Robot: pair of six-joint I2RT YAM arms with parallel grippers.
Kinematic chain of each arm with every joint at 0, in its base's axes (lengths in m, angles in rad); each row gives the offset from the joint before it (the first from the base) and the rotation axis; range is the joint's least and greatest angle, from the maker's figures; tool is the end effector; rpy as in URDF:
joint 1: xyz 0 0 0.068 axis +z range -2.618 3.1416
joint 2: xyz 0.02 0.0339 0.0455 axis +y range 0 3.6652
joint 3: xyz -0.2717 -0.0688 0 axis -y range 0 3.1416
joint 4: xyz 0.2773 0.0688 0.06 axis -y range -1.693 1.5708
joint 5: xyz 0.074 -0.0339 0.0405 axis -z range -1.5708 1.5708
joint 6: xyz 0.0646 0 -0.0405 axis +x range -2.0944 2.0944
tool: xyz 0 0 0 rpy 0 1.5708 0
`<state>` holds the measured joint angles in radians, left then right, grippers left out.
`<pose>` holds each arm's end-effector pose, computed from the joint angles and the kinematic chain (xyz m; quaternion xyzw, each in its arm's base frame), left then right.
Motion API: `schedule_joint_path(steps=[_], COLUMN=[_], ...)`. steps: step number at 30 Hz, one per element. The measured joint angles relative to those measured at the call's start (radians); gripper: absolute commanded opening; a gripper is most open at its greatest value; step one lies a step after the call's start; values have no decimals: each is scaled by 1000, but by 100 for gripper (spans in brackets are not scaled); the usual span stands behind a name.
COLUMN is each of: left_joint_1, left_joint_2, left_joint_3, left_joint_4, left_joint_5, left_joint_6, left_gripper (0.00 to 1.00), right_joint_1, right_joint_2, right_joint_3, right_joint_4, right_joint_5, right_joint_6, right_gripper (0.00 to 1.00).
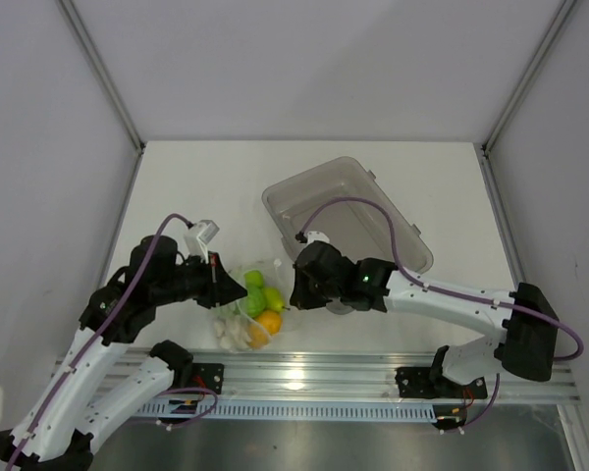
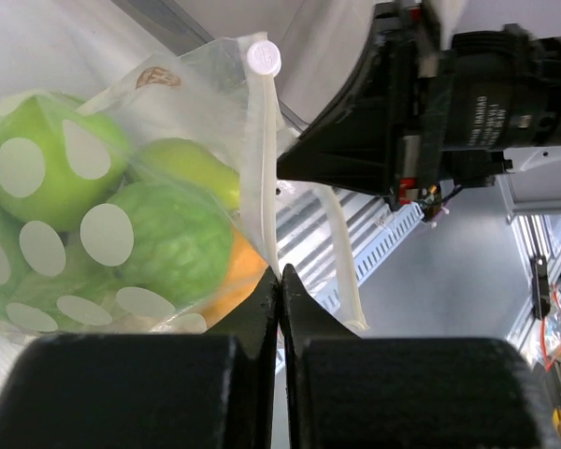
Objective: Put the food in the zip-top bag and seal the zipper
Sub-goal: Adjust the zipper food storage bag at the center of the board.
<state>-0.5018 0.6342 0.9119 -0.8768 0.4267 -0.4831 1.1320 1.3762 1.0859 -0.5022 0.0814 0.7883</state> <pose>0.1283 -0.1009 0.3333 0.1069 0.8633 -0.3808 0.3136 0.1524 0.3123 0.2596 -0.1429 0.9135 0.2890 0.2482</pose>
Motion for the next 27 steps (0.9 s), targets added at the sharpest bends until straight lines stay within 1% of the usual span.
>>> schedule_joint_path(steps=[5,9,14,20,23,27], left_joint_1=[0,0,0,0,-2,-3], left_joint_2=[16,34,43,69,113,188], left_joint_3=[0,0,0,0,-2,-20], left_joint_4=[4,7,12,18,20,42], left_joint_5=[60,119,181,216,210,195], left_joint_6=[19,40,67,85,80,50], left_gripper=[1,1,1,1,1,1], right_joint_1=[50,134,250,386,401,381], right_joint_2=[40,25,-39,-44,-34,0], right_joint_3=[35,107,126,142,142,141], right_joint_4=[-9,-17,-13,8,18,37], right_joint_5=[13,46,89,159,208,280], right_joint_6=[7,44,111,169,205,259], right_gripper=[0,0,0,0,0,0])
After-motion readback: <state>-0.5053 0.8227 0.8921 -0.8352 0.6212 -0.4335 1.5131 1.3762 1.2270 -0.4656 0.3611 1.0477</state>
